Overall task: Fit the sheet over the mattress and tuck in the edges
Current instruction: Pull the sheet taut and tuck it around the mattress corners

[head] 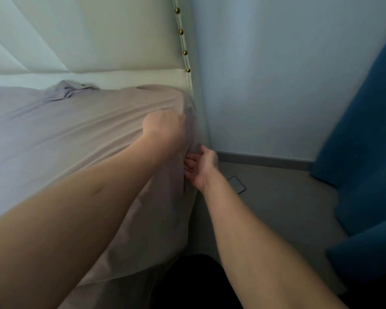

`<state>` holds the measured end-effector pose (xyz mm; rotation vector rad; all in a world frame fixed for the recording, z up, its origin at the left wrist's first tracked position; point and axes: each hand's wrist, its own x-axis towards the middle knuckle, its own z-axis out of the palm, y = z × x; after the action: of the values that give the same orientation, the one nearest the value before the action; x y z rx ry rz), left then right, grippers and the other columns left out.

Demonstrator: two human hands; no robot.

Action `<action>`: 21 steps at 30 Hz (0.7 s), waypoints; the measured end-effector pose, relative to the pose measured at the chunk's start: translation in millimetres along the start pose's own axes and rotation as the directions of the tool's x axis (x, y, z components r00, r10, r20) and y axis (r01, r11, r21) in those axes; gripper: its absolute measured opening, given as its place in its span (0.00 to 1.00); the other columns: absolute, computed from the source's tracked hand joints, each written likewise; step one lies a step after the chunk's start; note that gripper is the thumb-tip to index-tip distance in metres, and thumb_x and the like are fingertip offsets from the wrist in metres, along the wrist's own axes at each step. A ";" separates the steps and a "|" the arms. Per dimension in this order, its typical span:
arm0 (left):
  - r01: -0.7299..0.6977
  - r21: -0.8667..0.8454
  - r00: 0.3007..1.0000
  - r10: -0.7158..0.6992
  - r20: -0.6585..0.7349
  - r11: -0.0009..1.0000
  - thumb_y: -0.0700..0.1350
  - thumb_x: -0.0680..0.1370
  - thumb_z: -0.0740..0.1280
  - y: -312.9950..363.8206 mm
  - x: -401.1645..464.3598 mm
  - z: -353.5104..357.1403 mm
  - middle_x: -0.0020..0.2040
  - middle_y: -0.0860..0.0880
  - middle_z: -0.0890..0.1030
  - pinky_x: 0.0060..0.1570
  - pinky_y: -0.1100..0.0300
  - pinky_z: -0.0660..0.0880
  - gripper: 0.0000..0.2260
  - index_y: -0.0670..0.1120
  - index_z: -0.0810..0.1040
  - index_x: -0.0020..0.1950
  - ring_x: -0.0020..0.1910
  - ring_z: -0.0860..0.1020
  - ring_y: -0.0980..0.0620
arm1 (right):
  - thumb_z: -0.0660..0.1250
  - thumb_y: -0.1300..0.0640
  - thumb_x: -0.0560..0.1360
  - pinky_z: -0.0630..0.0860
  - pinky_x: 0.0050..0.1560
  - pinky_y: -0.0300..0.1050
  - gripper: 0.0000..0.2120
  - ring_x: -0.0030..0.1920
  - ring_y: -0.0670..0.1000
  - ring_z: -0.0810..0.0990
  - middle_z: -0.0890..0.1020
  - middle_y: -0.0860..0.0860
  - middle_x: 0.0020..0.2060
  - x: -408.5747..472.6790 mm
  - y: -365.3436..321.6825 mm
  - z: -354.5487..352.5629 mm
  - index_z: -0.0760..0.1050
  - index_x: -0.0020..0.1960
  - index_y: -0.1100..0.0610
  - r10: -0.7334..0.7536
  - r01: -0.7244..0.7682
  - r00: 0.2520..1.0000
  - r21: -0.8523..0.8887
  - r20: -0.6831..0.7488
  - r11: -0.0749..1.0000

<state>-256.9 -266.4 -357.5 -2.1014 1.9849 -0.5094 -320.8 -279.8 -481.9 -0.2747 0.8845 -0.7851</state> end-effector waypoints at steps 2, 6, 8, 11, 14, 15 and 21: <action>-0.050 0.040 0.999 0.050 0.005 0.998 0.43 0.80 0.61 -2.2 5.7 -11.2 0.57 0.41 0.83 0.50 0.51 0.77 0.14 0.42 0.81 0.62 0.58 0.82 0.38 | 0.49 0.39 0.83 0.75 0.66 0.56 0.30 0.51 0.59 0.82 0.83 0.61 0.54 6.9 11.9 5.8 0.76 0.62 0.62 0.000 -0.009 0.998 0.129 0.069 0.992; -0.066 0.049 0.998 0.067 -0.016 0.997 0.43 0.78 0.65 -12.0 14.9 -24.5 0.54 0.38 0.83 0.46 0.50 0.75 0.12 0.40 0.81 0.58 0.55 0.82 0.36 | 0.49 0.42 0.84 0.78 0.58 0.52 0.29 0.53 0.60 0.83 0.81 0.62 0.62 10.7 41.2 31.7 0.77 0.67 0.62 0.020 -0.096 0.971 0.313 0.237 0.945; -0.073 0.022 0.996 0.074 -0.043 0.997 0.44 0.77 0.66 -15.3 14.1 -18.4 0.50 0.37 0.82 0.42 0.52 0.72 0.11 0.40 0.82 0.54 0.52 0.82 0.35 | 0.51 0.50 0.85 0.75 0.63 0.52 0.23 0.52 0.60 0.82 0.82 0.63 0.57 14.7 52.0 38.9 0.78 0.61 0.65 0.051 -0.109 0.975 0.260 0.218 0.959; -0.074 -0.035 0.995 0.071 -0.070 0.997 0.46 0.75 0.66 -17.2 12.2 -3.0 0.47 0.38 0.82 0.40 0.53 0.69 0.11 0.42 0.82 0.51 0.48 0.82 0.35 | 0.52 0.55 0.86 0.71 0.63 0.53 0.19 0.58 0.62 0.79 0.81 0.61 0.58 16.4 46.9 38.2 0.74 0.64 0.67 0.119 -0.134 0.977 0.073 0.177 0.988; -0.043 -0.084 0.998 0.039 -0.052 0.996 0.46 0.74 0.67 -17.2 16.2 -5.5 0.48 0.38 0.83 0.40 0.53 0.69 0.11 0.41 0.82 0.52 0.49 0.82 0.35 | 0.54 0.51 0.85 0.72 0.59 0.52 0.19 0.67 0.61 0.77 0.82 0.56 0.52 13.2 28.6 28.9 0.76 0.64 0.61 0.262 -0.234 0.945 -0.156 0.196 0.960; -0.042 -0.073 0.999 0.039 -0.035 0.996 0.46 0.74 0.67 -17.1 18.2 -8.3 0.49 0.38 0.83 0.40 0.54 0.69 0.12 0.41 0.82 0.53 0.50 0.82 0.35 | 0.56 0.48 0.84 0.73 0.59 0.52 0.19 0.65 0.61 0.78 0.83 0.57 0.49 13.4 18.7 25.5 0.78 0.60 0.60 0.348 -0.296 0.911 -0.238 0.222 0.925; -0.028 -0.145 0.999 0.031 0.019 0.989 0.47 0.77 0.64 -11.1 11.6 3.7 0.56 0.40 0.82 0.46 0.51 0.74 0.14 0.42 0.81 0.59 0.56 0.81 0.37 | 0.48 0.45 0.84 0.71 0.52 0.57 0.30 0.76 0.65 0.65 0.72 0.65 0.71 31.5 -24.2 17.2 0.75 0.55 0.71 0.707 -0.412 0.591 -0.899 -0.388 -0.149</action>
<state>-244.8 -277.4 -355.5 -2.1464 2.0962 -0.3453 -307.4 -320.7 -477.1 -1.0301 1.0278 0.8942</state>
